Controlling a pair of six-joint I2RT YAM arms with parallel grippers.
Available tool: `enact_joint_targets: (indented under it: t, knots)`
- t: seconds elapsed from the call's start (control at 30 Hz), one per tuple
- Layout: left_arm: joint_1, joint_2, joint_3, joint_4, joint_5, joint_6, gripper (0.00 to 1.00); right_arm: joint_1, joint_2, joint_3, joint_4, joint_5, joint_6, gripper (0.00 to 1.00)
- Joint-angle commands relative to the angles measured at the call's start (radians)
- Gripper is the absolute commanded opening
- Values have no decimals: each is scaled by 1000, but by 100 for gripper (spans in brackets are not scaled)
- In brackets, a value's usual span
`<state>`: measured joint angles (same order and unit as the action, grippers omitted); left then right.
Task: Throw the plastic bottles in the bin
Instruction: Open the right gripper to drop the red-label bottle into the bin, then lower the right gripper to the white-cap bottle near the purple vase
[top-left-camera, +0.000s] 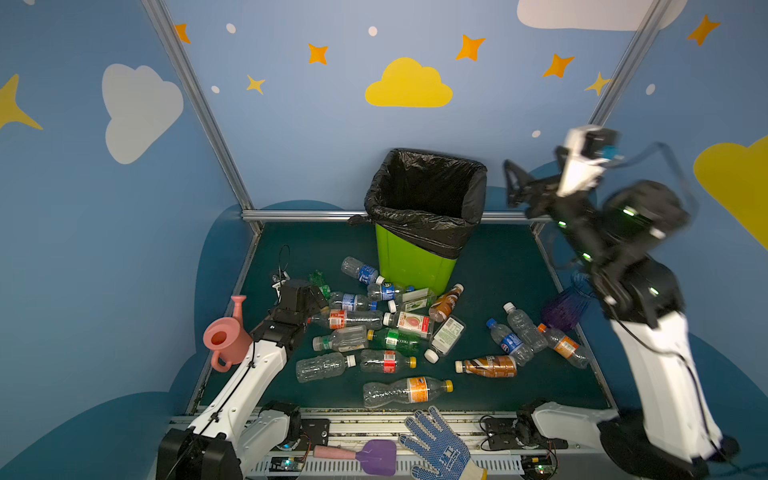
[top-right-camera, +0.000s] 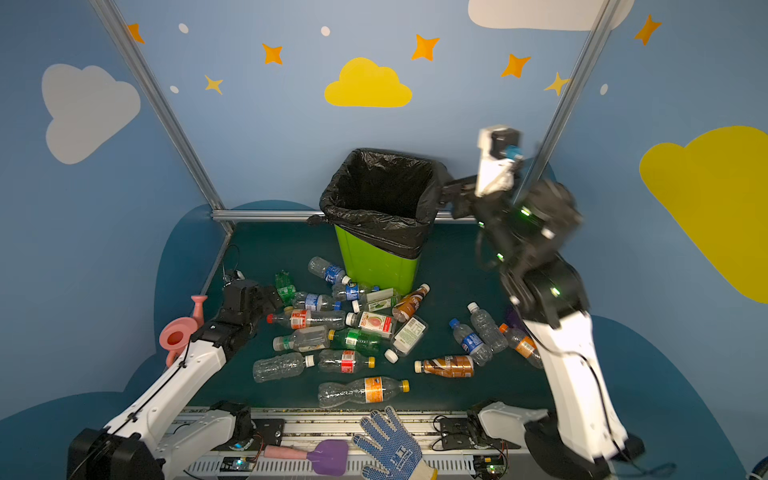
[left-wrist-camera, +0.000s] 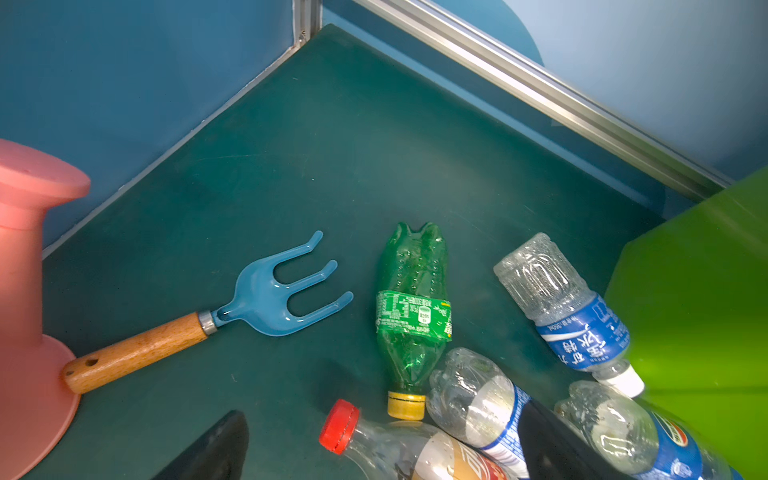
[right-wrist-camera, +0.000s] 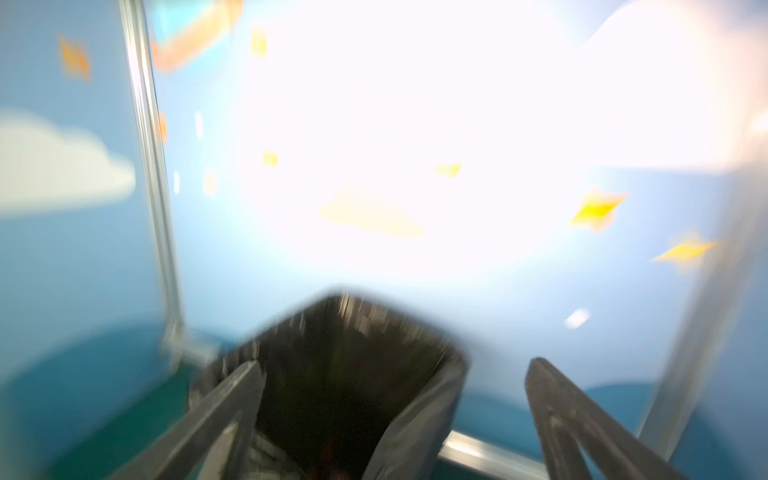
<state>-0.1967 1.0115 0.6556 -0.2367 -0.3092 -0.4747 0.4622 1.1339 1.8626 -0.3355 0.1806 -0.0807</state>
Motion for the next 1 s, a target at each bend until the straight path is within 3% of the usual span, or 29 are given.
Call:
enact_joint_targets:
  t: [0.0,0.23,0.37,0.63,0.97]
  knots:
    - [-40,-14,34,-9,-49,40,100,-41,-28,-183,-70,100,72,98]
    - [-146,-25,64,-1,-128,133,100,-255,-133,-594,-264,67,450,98]
    - [-187,-39,65,8,-143,170,100,-356,-185,-801,-300,-3,559,98]
    - [-228,16,70,32,-142,202,100,-484,-224,-1031,-376,17,557,98]
    - [-234,79,82,60,-123,209,100,-567,-105,-1096,-336,-85,474,98]
